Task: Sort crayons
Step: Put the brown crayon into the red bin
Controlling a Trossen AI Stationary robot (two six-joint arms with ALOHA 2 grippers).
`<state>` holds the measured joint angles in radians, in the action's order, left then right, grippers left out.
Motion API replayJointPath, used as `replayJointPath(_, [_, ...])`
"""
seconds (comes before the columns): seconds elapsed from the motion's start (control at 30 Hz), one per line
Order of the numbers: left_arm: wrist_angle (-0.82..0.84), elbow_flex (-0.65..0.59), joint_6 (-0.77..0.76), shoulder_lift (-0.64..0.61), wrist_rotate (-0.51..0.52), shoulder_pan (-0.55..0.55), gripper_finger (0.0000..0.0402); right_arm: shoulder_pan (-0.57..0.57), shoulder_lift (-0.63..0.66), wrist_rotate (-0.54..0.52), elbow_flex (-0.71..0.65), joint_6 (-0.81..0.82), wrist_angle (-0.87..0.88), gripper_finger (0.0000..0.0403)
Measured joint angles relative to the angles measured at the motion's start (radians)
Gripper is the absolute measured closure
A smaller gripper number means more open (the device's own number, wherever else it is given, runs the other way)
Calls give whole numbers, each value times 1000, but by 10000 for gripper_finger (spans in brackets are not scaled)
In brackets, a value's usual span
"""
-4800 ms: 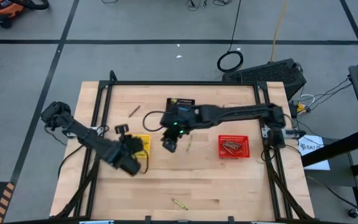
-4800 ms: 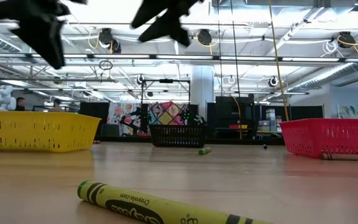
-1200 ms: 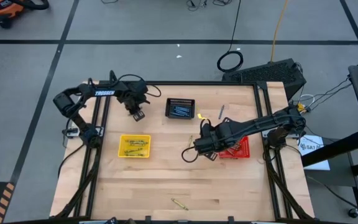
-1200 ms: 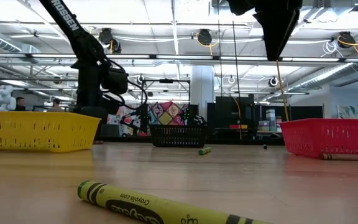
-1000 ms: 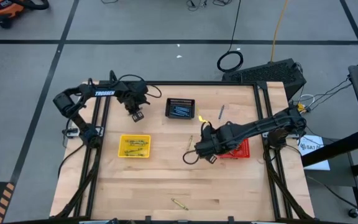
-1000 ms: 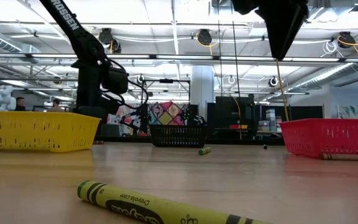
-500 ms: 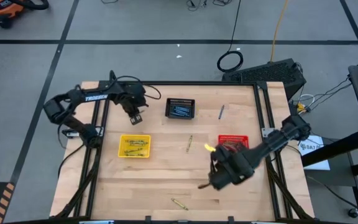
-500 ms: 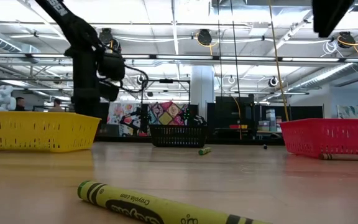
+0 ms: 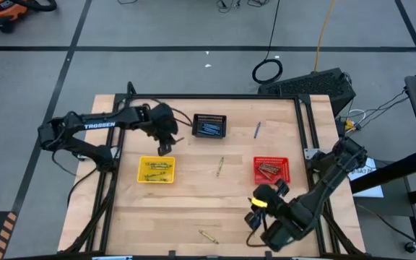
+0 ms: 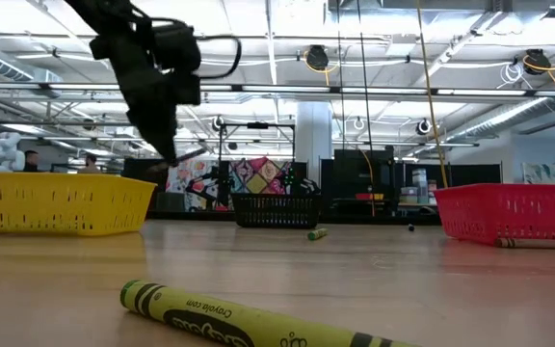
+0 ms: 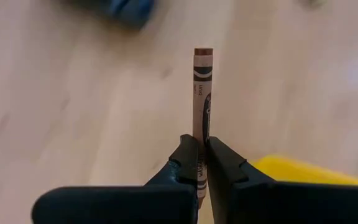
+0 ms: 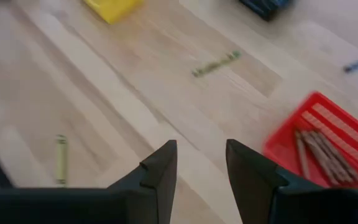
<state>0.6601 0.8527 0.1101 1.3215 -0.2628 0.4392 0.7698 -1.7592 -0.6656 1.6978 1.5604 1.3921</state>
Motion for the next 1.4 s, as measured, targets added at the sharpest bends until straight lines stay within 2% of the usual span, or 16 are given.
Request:
replayJointPath(0.17, [-138,0,-19,-4,-12,-95,394,41,-3,-93,0,-1,-49,277])
replayJointPath(0.3, [-285,1,-53,-4,-66,-155,394,59,-39,-192,0,-12,-58,277])
replayJointPath(0.57, [-604,2,-79,-5,-106,-283,394,42,-165,-462,0,-65,-97,277])
replayJointPath(0.77, [-716,2,-80,-5,-106,-382,394,15,-198,-606,0,-38,-140,277])
replayJointPath(0.97, [-783,2,-79,-5,-106,-475,394,-5,-214,-648,0,-139,-284,277])
replayJointPath(1.4, [-871,2,-78,-5,-102,-611,394,-53,-215,-611,0,-758,-782,277])
